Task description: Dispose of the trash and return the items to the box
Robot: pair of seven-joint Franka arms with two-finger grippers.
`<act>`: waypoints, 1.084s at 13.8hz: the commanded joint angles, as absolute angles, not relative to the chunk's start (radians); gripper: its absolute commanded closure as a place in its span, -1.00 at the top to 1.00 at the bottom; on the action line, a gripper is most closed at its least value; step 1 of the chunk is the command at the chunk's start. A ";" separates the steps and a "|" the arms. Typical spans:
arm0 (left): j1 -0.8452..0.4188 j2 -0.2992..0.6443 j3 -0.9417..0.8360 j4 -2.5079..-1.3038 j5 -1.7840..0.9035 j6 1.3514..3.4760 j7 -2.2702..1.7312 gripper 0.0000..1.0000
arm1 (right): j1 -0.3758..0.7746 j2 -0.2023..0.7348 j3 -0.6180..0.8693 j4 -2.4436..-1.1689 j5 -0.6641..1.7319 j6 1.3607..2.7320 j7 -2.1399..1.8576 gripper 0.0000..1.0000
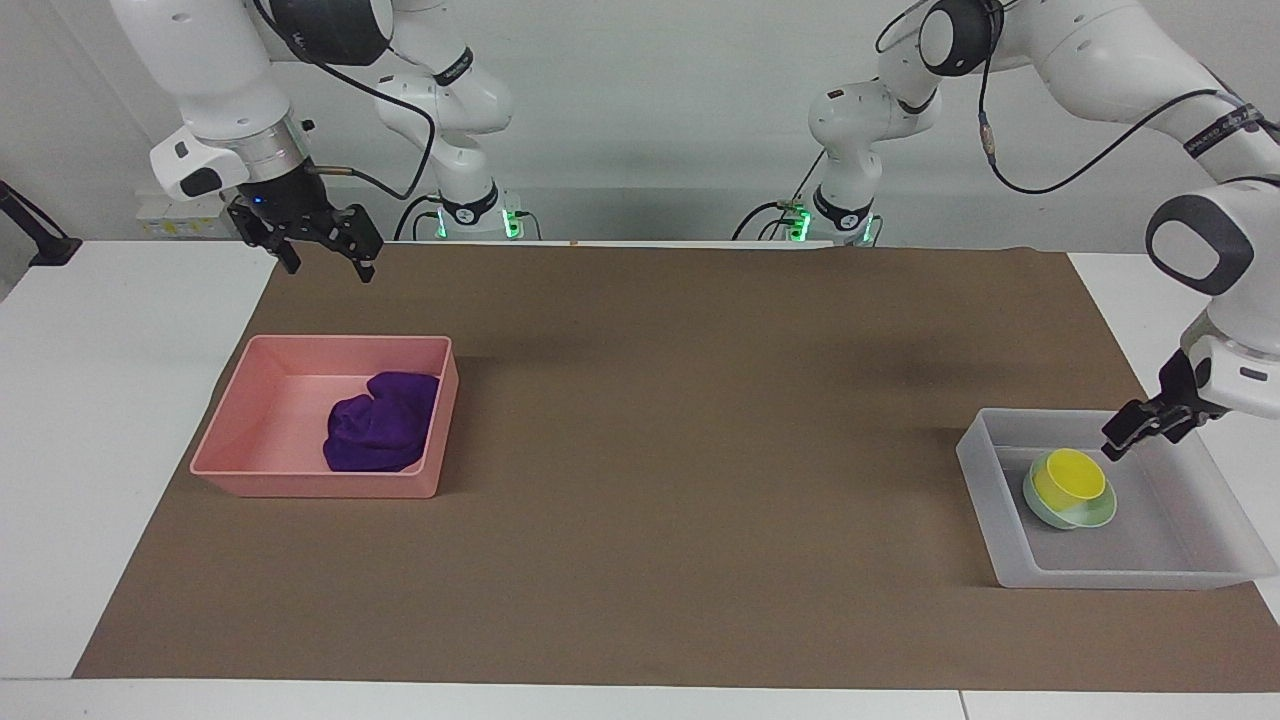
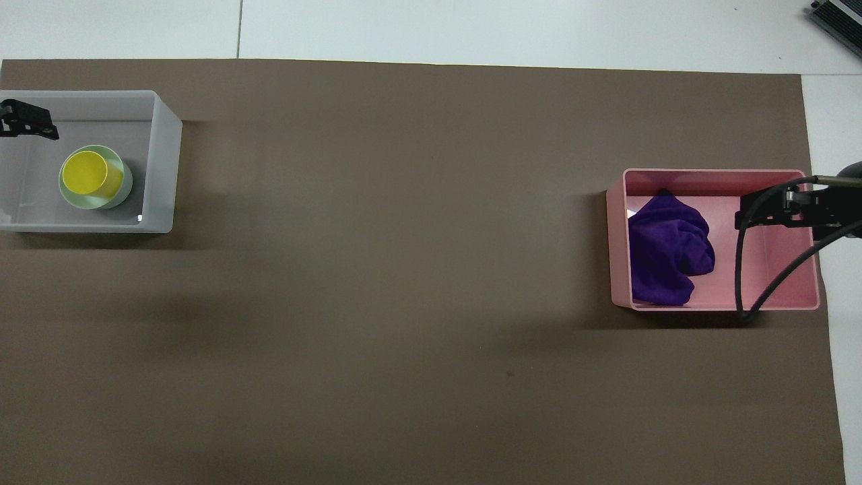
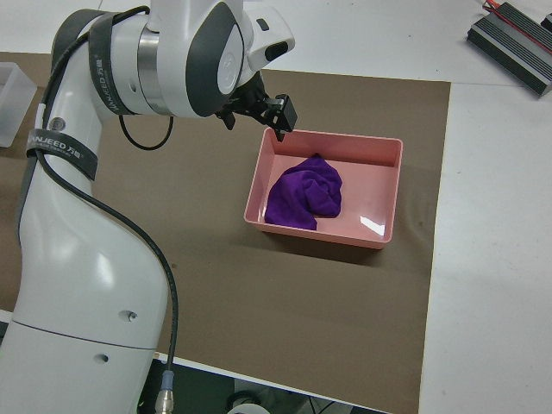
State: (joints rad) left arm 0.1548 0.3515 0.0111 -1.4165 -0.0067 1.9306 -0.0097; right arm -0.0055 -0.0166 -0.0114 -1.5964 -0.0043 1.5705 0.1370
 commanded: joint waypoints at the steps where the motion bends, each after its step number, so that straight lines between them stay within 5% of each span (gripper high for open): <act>1: 0.097 0.275 0.018 -1.430 -0.002 1.815 -0.015 1.00 | -0.015 -0.029 -0.014 -1.608 0.018 1.565 0.109 1.00; 6: -0.044 0.186 0.005 -1.420 0.074 1.654 -0.081 1.00 | -0.015 -0.029 -0.014 -1.609 0.017 1.562 0.115 1.00; 11: -0.071 0.065 -0.029 -1.422 0.067 1.392 -0.103 1.00 | -0.009 -0.029 -0.014 -1.612 0.018 1.565 0.121 1.00; 15: -0.036 -0.013 -0.035 -1.469 0.049 1.397 -0.088 1.00 | -0.009 -0.029 -0.014 -1.612 0.018 1.565 0.121 1.00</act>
State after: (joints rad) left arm -0.0677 0.0548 -0.0390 -1.4099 0.0502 1.3819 -0.0918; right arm -0.0058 -0.0166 -0.0126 -1.5989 -0.0023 1.5705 0.1370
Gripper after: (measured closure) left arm 0.000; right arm 0.000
